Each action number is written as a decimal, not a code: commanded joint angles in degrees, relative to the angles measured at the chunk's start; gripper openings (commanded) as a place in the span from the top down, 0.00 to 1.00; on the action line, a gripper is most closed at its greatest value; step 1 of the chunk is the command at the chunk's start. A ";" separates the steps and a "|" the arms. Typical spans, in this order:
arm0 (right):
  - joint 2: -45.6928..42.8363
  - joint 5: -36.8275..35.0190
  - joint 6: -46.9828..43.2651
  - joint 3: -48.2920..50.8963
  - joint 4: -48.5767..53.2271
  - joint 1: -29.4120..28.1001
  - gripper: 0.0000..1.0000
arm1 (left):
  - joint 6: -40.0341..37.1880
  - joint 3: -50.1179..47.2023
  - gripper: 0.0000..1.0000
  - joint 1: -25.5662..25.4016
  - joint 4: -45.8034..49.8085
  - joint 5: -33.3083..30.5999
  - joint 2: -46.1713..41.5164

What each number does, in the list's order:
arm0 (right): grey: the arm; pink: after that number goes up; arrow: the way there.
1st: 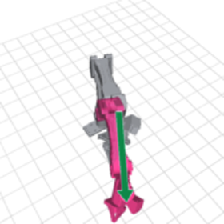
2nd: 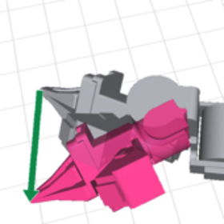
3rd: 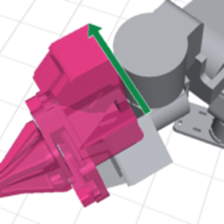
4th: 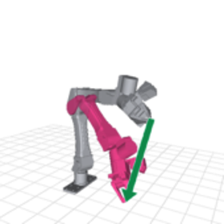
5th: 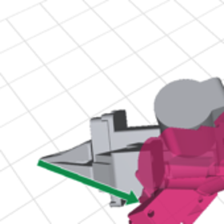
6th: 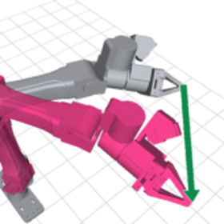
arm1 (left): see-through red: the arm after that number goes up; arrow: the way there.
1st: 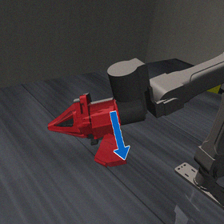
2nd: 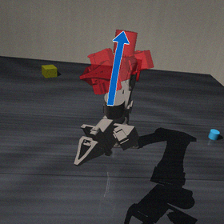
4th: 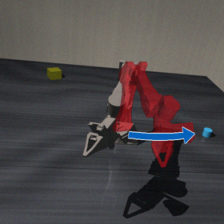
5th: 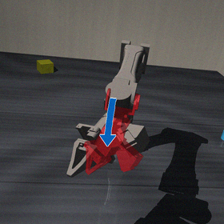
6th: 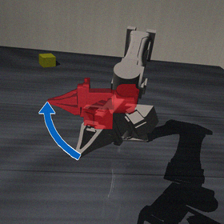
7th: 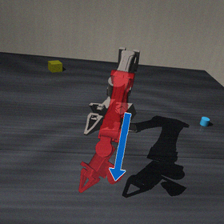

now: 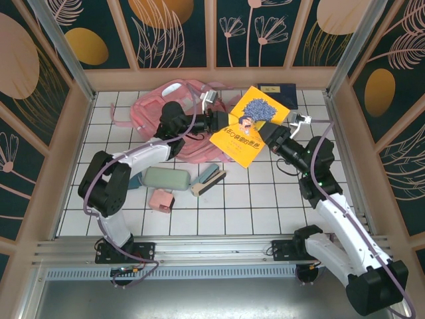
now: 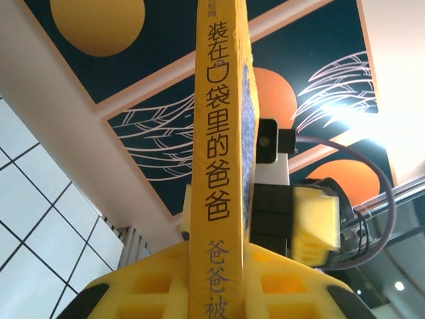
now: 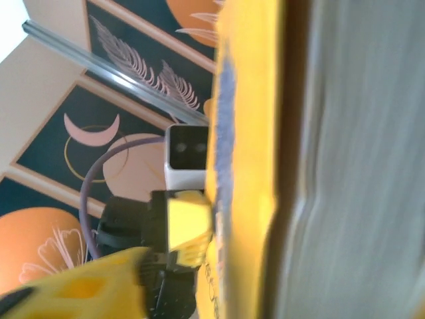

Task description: Pack the student bag

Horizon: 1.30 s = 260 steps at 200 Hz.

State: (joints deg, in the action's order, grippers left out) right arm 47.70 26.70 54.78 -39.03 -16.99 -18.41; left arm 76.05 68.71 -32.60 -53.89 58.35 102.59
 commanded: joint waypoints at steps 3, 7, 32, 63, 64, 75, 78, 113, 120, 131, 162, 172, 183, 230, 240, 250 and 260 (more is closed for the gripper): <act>-0.09 -1.06 -1.31 -1.69 0.61 0.39 0.65 | -6.86 1.39 1.00 -0.43 6.21 1.04 -1.50; -0.09 -0.97 -0.94 -1.32 0.22 0.35 0.68 | -6.86 1.34 1.00 -0.48 6.18 0.84 -1.58; -0.42 0.02 1.36 1.27 -2.95 0.47 0.88 | -7.13 1.49 1.00 -0.48 6.38 0.24 -1.39; -2.96 -3.06 0.17 1.51 1.22 1.06 1.00 | -17.96 6.02 0.66 -0.06 24.56 -2.51 -1.18; -3.05 -3.28 0.03 1.42 1.59 1.12 1.00 | -18.88 6.41 0.64 -0.03 25.78 -2.79 -1.21; -3.40 -4.05 -1.76 0.09 7.08 2.34 1.00 | -27.31 10.71 0.51 0.40 40.05 -7.40 -1.42; -3.44 -4.36 -2.45 -0.50 8.99 2.65 1.00 | -29.99 11.70 0.48 0.63 43.98 -9.29 -1.47; -2.02 -15.42 -11.24 -6.92 31.48 3.33 1.00 | -48.14 25.76 0.32 1.06 76.13 -36.38 1.65; -1.57 -16.89 -12.24 -7.39 34.19 3.46 1.00 | -50.39 27.76 0.32 0.85 80.35 -41.98 3.21; -1.22 -17.64 -13.86 -7.30 36.78 3.69 1.00 | -54.94 31.93 0.32 -0.37 86.97 -51.74 6.28; -2.60 -17.14 -16.18 -5.18 39.33 4.51 1.00 | -60.99 36.73 0.31 -2.62 94.70 -64.12 13.19; -3.02 -16.99 -16.69 -4.38 39.62 4.98 1.00 | -61.32 36.63 0.31 -2.77 95.06 -63.70 14.81; -3.18 -16.66 -17.07 -3.62 39.91 5.71 1.00 | -61.49 37.07 0.32 -2.94 95.63 -62.16 16.50; -2.79 -11.08 -17.61 -0.76 38.92 9.28 1.00 | -62.81 35.90 0.34 -4.31 95.43 -61.04 19.53; -2.72 -10.31 -17.61 -0.22 38.46 9.73 1.00 | -63.03 35.59 0.36 -4.34 95.30 -60.44 19.84; -2.45 -10.01 -17.61 0.20 38.13 10.05 1.00 | -63.08 35.07 0.37 -4.31 95.09 -60.03 19.85; -2.18 -9.66 -17.76 0.56 37.87 10.42 1.00 | -63.08 34.58 0.39 -4.32 94.77 -60.59 19.93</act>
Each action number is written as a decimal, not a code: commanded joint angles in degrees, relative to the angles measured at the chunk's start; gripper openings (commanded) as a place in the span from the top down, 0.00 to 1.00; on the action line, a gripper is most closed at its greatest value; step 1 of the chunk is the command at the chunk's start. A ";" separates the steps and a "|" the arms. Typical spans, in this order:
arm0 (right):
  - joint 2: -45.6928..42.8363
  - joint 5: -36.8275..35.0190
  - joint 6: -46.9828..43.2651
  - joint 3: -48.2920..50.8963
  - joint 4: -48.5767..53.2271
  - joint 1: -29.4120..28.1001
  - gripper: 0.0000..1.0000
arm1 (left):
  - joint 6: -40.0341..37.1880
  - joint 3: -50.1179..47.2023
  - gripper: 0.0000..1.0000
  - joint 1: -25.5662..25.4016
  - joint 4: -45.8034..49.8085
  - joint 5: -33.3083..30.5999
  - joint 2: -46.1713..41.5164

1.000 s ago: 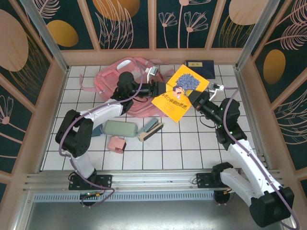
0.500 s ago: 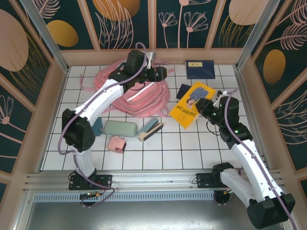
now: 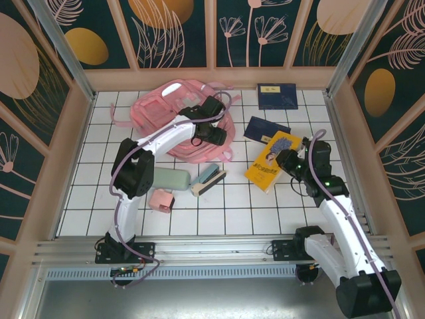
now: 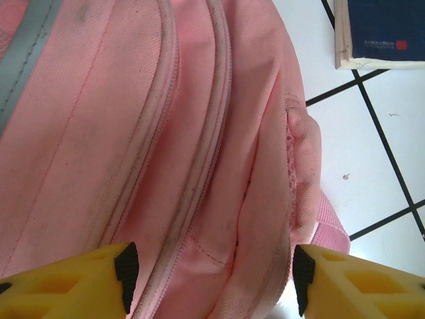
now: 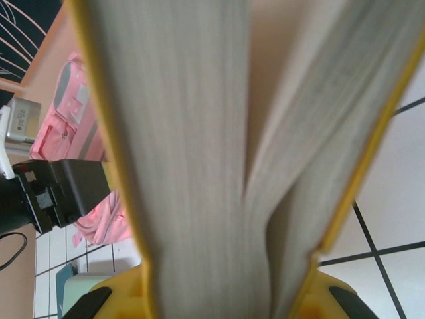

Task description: Pack the student bag

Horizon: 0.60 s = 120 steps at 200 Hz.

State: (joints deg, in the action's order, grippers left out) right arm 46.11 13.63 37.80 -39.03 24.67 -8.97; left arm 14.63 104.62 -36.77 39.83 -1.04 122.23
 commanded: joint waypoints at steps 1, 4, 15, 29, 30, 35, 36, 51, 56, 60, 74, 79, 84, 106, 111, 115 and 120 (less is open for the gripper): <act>-0.54 3.46 -0.79 0.63 -3.81 1.02 1.00 | -1.69 -1.38 0.39 -0.14 1.04 -1.18 0.28; -0.48 3.57 -0.80 0.74 -3.98 1.10 1.00 | -1.72 -1.52 0.40 -0.15 0.99 -1.24 0.32; -0.19 4.18 -0.73 1.09 -4.34 1.39 1.00 | -1.85 -1.84 0.42 -0.14 1.04 -1.06 0.61; -0.03 4.80 -0.62 1.56 -4.86 1.63 1.00 | -1.81 -2.07 0.43 -0.14 1.04 -0.79 0.96; -0.04 4.82 -0.67 1.57 -4.87 1.65 1.00 | -1.81 -2.06 0.43 -0.18 1.04 -0.80 0.98; 0.01 4.87 -0.63 1.75 -4.97 1.68 1.00 | -1.79 -2.17 0.43 -0.15 1.09 -0.79 1.12; -0.02 4.89 -0.62 1.80 -4.97 1.68 1.00 | -1.75 -2.15 0.43 -0.14 1.06 -0.80 1.14; 0.03 5.09 -0.62 2.17 -5.20 1.81 1.00 | -1.59 -2.36 0.43 -0.16 0.78 -0.38 1.40; -0.07 5.18 -0.62 2.35 -5.24 1.85 1.00 | -1.54 -2.39 0.43 -0.17 0.75 -0.12 1.46; -0.04 5.31 -0.58 2.57 -5.24 1.85 1.00 | -1.49 -2.40 0.43 -0.19 0.81 0.29 1.61; -0.07 5.51 -0.70 2.98 -5.24 2.00 1.00 | -1.21 -2.30 0.42 -0.38 0.75 0.87 1.56; -0.10 5.60 -0.77 3.15 -5.24 1.97 1.00 | -1.11 -2.24 0.42 -0.51 0.70 1.03 1.45; -0.15 5.70 -0.64 3.36 -5.24 2.07 1.00 | -1.01 -2.29 0.41 -0.58 0.54 1.25 1.35; -0.57 6.07 -0.49 4.24 -5.59 2.09 1.00 | -1.03 -2.40 0.39 -1.00 0.23 3.16 0.77; -0.58 6.13 -0.45 4.30 -5.68 2.20 1.00 | -1.06 -2.46 0.38 -1.15 0.14 3.47 0.66; -0.54 6.16 -0.45 4.39 -5.67 2.20 1.00 | -0.94 -2.51 0.37 -1.25 0.19 3.48 0.47; -0.55 6.15 -0.45 4.57 -5.68 2.15 1.00 | -0.99 -2.57 0.37 -1.34 0.12 3.48 0.33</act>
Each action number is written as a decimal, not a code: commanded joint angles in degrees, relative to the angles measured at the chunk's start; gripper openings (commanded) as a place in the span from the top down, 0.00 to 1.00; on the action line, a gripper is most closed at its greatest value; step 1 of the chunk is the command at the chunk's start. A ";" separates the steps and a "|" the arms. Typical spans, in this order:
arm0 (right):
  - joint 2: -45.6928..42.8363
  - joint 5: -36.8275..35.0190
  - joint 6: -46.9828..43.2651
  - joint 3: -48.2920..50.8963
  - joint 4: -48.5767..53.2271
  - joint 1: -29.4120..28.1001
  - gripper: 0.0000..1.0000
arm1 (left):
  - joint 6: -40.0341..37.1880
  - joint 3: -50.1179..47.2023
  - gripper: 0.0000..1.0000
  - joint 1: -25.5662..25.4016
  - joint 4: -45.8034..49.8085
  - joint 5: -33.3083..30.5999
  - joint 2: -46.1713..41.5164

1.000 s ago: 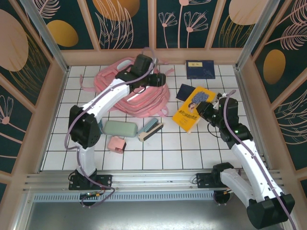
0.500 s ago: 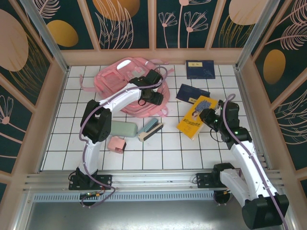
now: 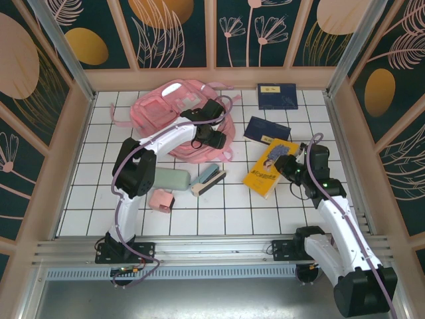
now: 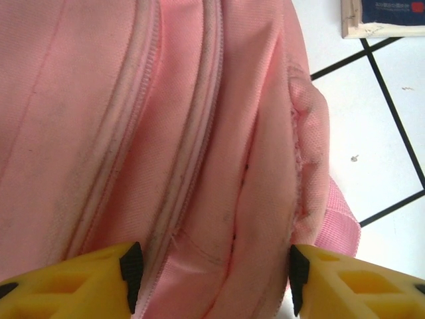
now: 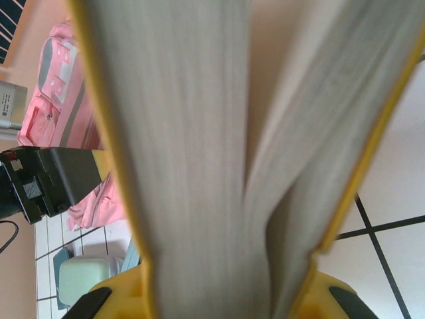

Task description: Pack the student bag

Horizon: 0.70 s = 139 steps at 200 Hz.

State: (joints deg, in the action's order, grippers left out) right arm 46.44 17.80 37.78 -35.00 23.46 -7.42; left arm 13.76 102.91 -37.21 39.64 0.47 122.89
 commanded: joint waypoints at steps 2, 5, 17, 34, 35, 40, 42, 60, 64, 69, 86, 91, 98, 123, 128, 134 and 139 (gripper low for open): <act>-0.86 1.97 -0.36 0.55 -4.48 0.64 1.00 | -0.07 -0.94 0.37 -0.93 0.28 1.92 -0.40; -0.89 1.97 -0.34 0.55 -4.54 0.65 1.00 | 0.03 -1.01 0.36 -0.93 0.34 1.98 -0.50; -0.91 2.07 -0.25 0.73 -4.57 0.60 1.00 | 0.05 -1.55 0.36 -0.89 0.19 2.14 -0.89; -0.91 2.24 -0.16 0.90 -4.74 0.63 1.00 | -0.06 -2.30 0.35 -0.93 0.07 1.41 -1.16; -0.91 2.24 -0.16 0.90 -4.74 0.60 1.00 | -0.06 -2.38 0.35 -0.93 0.08 1.22 -1.16; -0.95 2.26 -0.16 0.89 -4.74 0.70 1.00 | -0.07 -2.60 0.36 -0.93 0.08 0.68 -1.20; -0.98 2.29 -0.16 0.94 -4.81 0.62 1.00 | 0.01 -2.69 0.36 -0.87 0.06 0.54 -1.15; -1.09 2.41 -0.08 1.25 -4.87 0.63 1.00 | 0.38 -3.06 0.41 -0.93 -0.17 -1.24 -0.99; -1.09 2.41 -0.07 1.34 -4.83 0.64 1.00 | 0.39 -3.07 0.43 -0.93 -0.23 -1.53 -0.93; -1.16 2.41 -0.10 1.42 -4.82 0.65 1.00 | 0.41 -2.98 0.46 -0.89 -0.19 -1.89 -0.82; -1.48 2.54 -0.07 1.76 -4.74 0.65 1.00 | 0.67 -2.59 0.55 -0.93 -0.34 -2.49 -0.55; -1.52 2.59 -0.07 1.87 -4.74 0.58 1.00 | 0.81 -2.43 0.58 -0.93 -0.34 -2.47 -0.55; -1.69 2.60 -0.08 1.95 -4.66 0.62 1.00 | 0.97 -2.29 0.62 -0.85 -0.28 -2.32 -0.67; -2.18 2.63 -0.07 2.22 -4.35 0.64 1.00 | 1.17 -1.41 0.72 -0.93 -0.36 -1.90 -1.21; -2.22 2.59 -0.07 2.29 -4.39 0.61 1.00 | 1.16 -1.06 0.73 -0.93 -0.25 -1.88 -1.29; -2.23 2.63 0.01 2.38 -4.46 0.61 1.00 | 1.18 -0.76 0.74 -0.87 0.01 -1.93 -1.30; -2.24 2.67 0.01 2.40 -4.54 0.65 1.00 | 1.10 -0.48 0.74 -0.91 0.15 -2.02 -1.22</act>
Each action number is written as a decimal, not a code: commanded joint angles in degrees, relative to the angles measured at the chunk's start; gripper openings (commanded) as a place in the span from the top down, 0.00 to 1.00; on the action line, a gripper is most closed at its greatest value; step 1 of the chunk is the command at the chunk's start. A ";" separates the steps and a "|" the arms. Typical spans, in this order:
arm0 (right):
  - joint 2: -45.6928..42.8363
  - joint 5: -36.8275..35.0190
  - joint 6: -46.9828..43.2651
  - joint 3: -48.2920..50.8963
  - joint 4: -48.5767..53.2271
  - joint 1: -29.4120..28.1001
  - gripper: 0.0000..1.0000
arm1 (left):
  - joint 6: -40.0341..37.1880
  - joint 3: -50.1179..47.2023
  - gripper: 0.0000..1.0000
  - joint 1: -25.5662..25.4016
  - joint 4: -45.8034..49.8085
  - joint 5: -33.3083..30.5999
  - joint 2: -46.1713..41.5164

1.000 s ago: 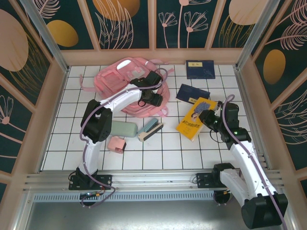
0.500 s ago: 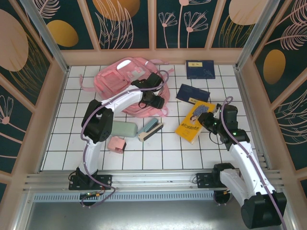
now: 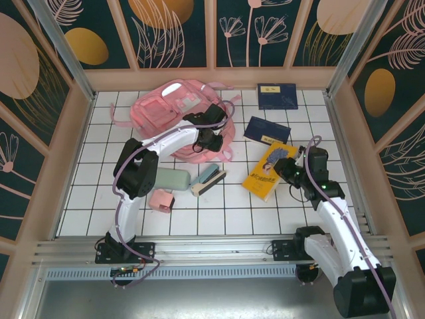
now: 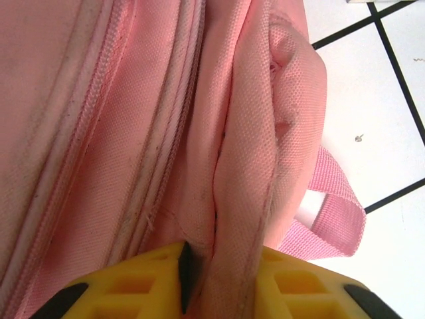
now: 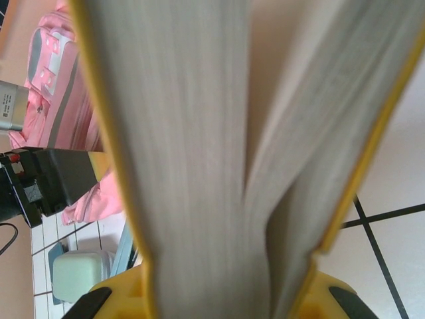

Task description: Pack the student bag

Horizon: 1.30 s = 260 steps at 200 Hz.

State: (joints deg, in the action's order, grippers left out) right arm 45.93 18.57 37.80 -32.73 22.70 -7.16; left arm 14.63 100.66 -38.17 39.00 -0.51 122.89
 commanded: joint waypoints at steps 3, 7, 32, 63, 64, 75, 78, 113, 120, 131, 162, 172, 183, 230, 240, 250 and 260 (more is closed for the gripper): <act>-1.72 1.91 0.07 0.20 -3.80 0.39 1.00 | 0.27 2.00 0.74 0.05 0.88 -1.06 -1.17; -1.73 1.91 0.08 0.25 -3.87 0.32 1.00 | 0.20 2.12 0.74 0.05 1.06 -1.14 -1.16; -1.72 2.42 0.52 0.47 -4.24 0.39 1.00 | 0.13 2.87 0.67 0.17 1.65 -1.89 -1.12; -1.73 2.53 0.51 0.46 -4.15 0.38 1.00 | 0.22 3.33 0.59 0.16 1.95 -3.17 -1.77; -1.77 2.53 0.52 0.47 -4.15 0.39 1.00 | 0.22 3.32 0.59 0.18 1.95 -3.17 -1.77; -1.81 2.61 0.52 0.47 -4.15 0.37 1.00 | 0.04 3.53 0.59 0.27 2.18 -3.41 -1.83; -1.75 2.61 0.54 0.49 -4.13 0.34 1.00 | -0.04 3.56 0.59 0.23 2.20 -3.57 -1.78; -1.75 3.05 0.85 0.65 -4.33 0.37 1.00 | -0.49 4.72 0.63 0.36 3.56 -4.93 -0.85; -1.75 3.05 0.87 0.56 -4.33 0.38 1.00 | -0.51 4.64 0.64 0.34 3.60 -5.06 -0.81; -1.72 3.06 0.86 0.65 -4.33 0.33 1.00 | -0.48 4.59 0.66 0.44 3.62 -5.37 -0.96; -1.48 3.27 0.74 0.52 -4.24 0.38 1.00 | -0.66 4.38 0.74 0.64 3.54 -5.07 -1.08; -1.38 3.24 0.78 0.40 -4.23 0.37 1.00 | -0.73 4.28 0.75 0.66 3.45 -4.72 -0.78; -1.31 3.23 0.68 0.21 -4.24 0.37 1.00 | -0.66 4.09 0.77 0.66 3.41 -4.04 -0.40; -1.11 3.32 0.74 -0.05 -4.22 0.28 1.00 | -0.83 3.29 0.98 0.73 2.51 -2.69 0.33; -1.27 3.55 0.77 -0.14 -4.24 0.30 1.00 | -0.83 3.69 1.00 0.81 2.39 -2.75 0.03; -1.51 3.68 0.81 -0.27 -4.30 0.19 1.00 | -1.07 3.92 1.00 0.76 1.91 -2.36 -0.81; -1.91 4.33 0.86 -0.53 -4.75 0.13 1.00 | -1.07 4.18 1.00 0.86 1.35 -2.43 -2.07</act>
State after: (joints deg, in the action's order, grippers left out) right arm 45.47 20.08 38.02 -32.05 22.46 -7.16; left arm 13.98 103.85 -37.87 40.77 -3.42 122.89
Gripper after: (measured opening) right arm 0.168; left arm 0.058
